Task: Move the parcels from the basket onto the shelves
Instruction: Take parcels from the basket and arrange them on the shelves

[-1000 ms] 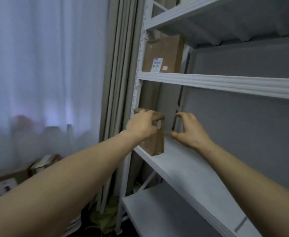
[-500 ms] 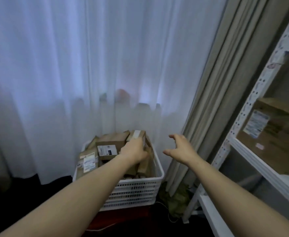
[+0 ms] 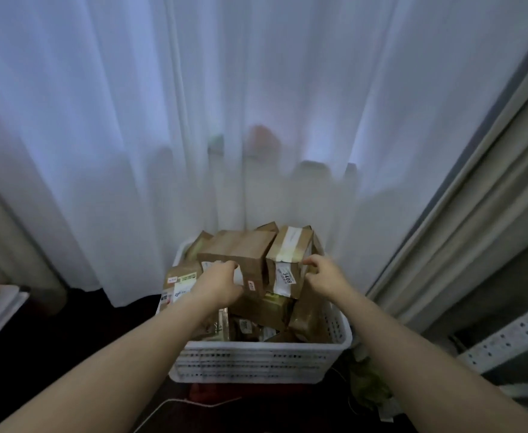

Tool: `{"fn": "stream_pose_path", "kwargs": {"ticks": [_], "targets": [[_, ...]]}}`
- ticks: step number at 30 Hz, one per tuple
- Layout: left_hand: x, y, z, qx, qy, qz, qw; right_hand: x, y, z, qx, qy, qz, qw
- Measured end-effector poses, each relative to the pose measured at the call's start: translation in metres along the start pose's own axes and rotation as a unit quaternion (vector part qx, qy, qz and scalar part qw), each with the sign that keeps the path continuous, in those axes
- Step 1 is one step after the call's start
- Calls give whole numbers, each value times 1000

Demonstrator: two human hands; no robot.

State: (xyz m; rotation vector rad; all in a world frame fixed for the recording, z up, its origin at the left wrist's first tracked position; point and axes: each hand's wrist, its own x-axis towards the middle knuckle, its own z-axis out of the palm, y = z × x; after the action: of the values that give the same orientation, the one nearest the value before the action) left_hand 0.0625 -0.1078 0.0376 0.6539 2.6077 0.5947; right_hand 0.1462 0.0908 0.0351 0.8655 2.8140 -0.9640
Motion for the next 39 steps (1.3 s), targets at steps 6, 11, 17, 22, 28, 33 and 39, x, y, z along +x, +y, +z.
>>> {"fn": "stream_pose_path", "kwargs": {"ticks": [6,11,17,22,28,33,39], "targets": [[101,10,4,36,-47,-31,998,112,23,10,-6,-68,29,997],[153,10,19,44,-83,-41,995,158,33,27,-30,-143,52,988],[184,-4,34,65,-160,-32,984,178,42,51,-89,-148,7,985],[191,-8,28,37,-188,-29,981,170,50,34,-5,-68,27,997],[189,25,-7,-95,-128,2,987,129,33,-13,289,110,98,946],[175,65,-31,-322,-166,-73,929,77,0,-45,428,200,114,874],[136,95,-50,-451,-221,-40,864,14,-22,-77,492,242,119,828]]}}
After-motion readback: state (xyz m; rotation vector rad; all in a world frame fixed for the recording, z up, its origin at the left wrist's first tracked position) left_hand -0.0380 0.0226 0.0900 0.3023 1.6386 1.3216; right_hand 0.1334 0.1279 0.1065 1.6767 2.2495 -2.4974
